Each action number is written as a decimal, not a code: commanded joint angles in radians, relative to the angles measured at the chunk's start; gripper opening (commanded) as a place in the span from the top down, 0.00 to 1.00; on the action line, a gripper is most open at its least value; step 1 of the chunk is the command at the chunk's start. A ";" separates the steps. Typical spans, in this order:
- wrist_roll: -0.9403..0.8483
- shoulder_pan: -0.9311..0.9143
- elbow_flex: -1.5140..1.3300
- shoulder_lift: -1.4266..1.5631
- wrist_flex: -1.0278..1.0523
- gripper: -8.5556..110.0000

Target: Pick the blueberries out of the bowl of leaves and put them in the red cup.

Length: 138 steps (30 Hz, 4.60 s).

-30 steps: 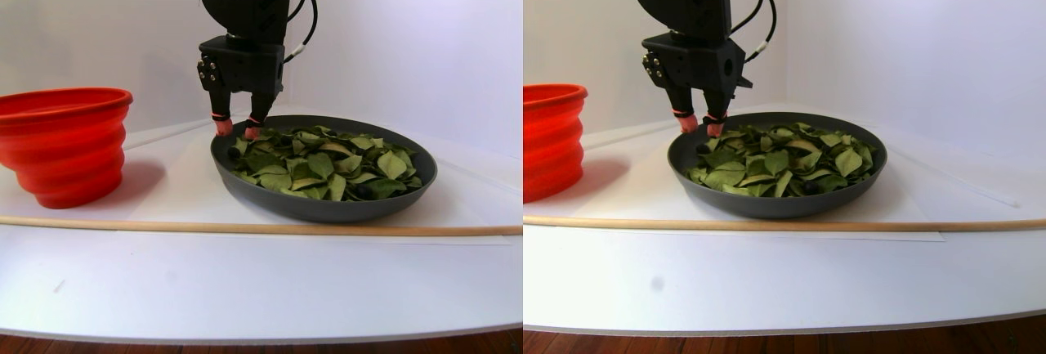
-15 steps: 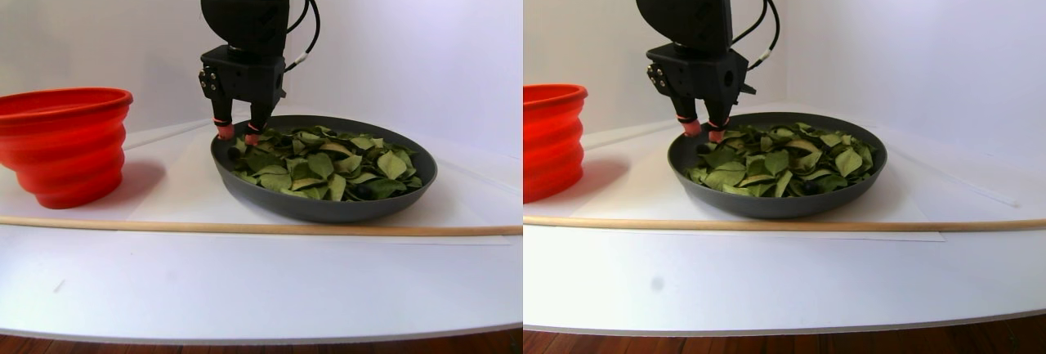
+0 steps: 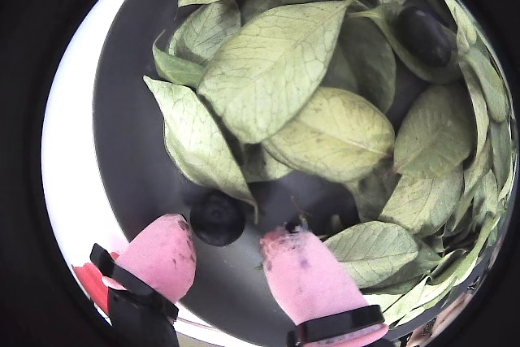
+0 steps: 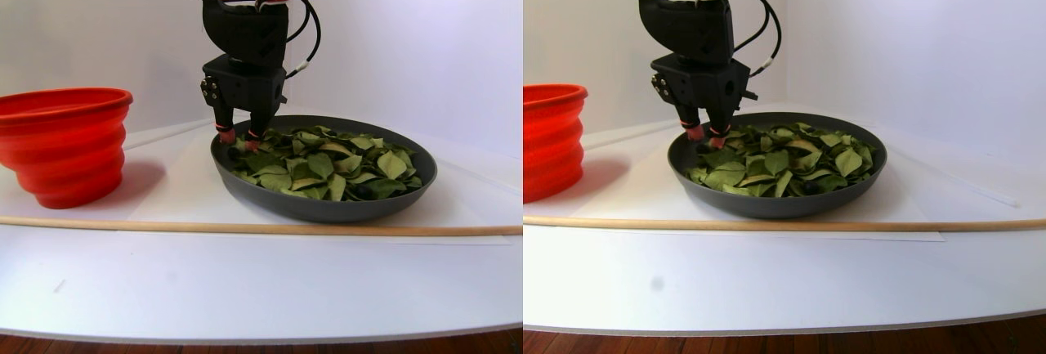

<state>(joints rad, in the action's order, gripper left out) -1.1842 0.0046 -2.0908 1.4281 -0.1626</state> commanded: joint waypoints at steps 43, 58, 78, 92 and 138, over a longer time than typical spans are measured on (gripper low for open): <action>0.216 0.043 0.069 -0.087 -0.072 0.79; 0.184 0.054 0.055 -0.094 -0.069 0.83; 0.140 0.046 0.015 0.017 -0.080 0.85; 0.104 0.040 -0.017 0.141 -0.066 0.85; 0.003 0.169 -0.153 0.546 0.195 0.86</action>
<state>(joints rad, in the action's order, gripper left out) -1.1766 0.1580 -2.2503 1.8669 0.0276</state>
